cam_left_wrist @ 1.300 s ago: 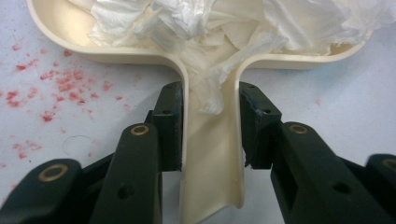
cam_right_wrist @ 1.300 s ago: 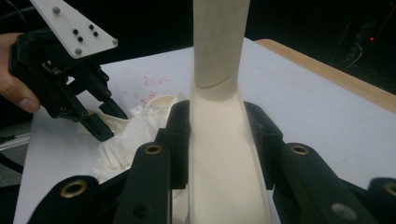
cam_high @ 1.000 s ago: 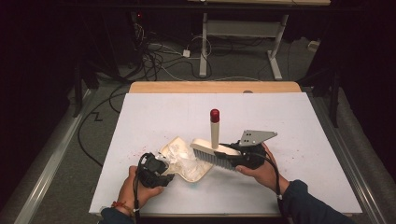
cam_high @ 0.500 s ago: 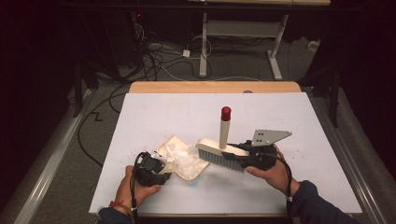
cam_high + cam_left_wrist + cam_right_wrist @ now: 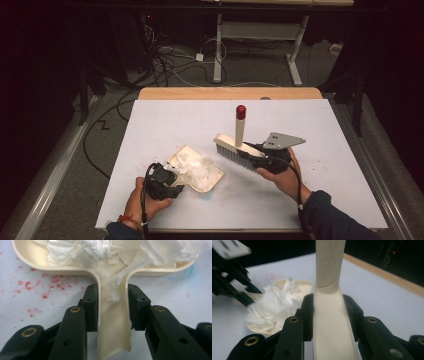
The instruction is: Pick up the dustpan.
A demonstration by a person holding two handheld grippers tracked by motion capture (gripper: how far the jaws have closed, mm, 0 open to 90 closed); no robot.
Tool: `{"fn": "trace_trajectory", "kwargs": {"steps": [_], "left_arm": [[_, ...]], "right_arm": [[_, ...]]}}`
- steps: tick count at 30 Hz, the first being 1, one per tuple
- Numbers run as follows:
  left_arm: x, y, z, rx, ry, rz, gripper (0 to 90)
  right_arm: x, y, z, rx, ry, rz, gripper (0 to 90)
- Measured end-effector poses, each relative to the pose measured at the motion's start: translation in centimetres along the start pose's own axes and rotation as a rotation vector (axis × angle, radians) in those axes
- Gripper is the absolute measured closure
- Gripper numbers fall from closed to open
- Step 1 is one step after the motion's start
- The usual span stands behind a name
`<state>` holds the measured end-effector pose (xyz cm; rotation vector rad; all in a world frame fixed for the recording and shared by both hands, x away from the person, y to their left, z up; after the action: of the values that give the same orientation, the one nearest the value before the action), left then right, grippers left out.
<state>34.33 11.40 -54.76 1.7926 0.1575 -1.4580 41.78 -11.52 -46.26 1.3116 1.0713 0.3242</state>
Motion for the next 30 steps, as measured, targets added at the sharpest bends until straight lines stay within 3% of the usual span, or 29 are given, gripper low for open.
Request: {"fn": "trace_trajectory", "kwargs": {"steps": [3, 7, 12, 14, 18, 20, 30], "left_arm": [[0.0, 0.1, 0.1, 0.002, 0.001, 0.002, 62.7], [0.1, 0.2, 0.2, 0.004, 0.003, 0.001, 62.6], [0.0, 0.2, 0.3, 0.003, 0.005, 0.005, 62.7], [-0.1, 0.3, 0.2, -0.001, 0.006, 0.011, 62.7], [-0.1, 0.2, 0.1, -0.009, 0.007, 0.015, 62.8], [-0.1, 0.2, 0.1, -0.009, 0.007, 0.016, 62.8], [-0.1, 0.3, 0.0, -0.017, 0.007, 0.024, 62.8]], "right_arm": [[1.9, -0.8, 0.0, -0.011, -0.005, -0.034, 68.3], [3.3, -0.6, -1.2, -0.022, 0.026, -0.044, 68.3], [4.0, -0.3, -2.9, -0.041, 0.106, -0.034, 68.3], [3.9, -0.1, -3.4, -0.041, 0.138, -0.020, 68.3], [3.3, 0.5, -3.7, -0.046, 0.158, 0.010, 68.3], [3.0, 0.7, -3.5, -0.045, 0.137, 0.011, 68.3], [1.0, 1.6, -2.7, -0.016, 0.127, 0.037, 68.3]]}}
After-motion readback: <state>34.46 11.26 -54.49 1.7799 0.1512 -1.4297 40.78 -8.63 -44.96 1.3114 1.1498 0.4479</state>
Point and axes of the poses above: each handheld gripper's, and its own axes: x roughly forward along the jaws, y roughly out of its top, z roughly to its right, the point moved 9 cm from there along x, roughly forward along the jaws, and after that the axes turned 12 degrees about x, right-handed, at the moved point
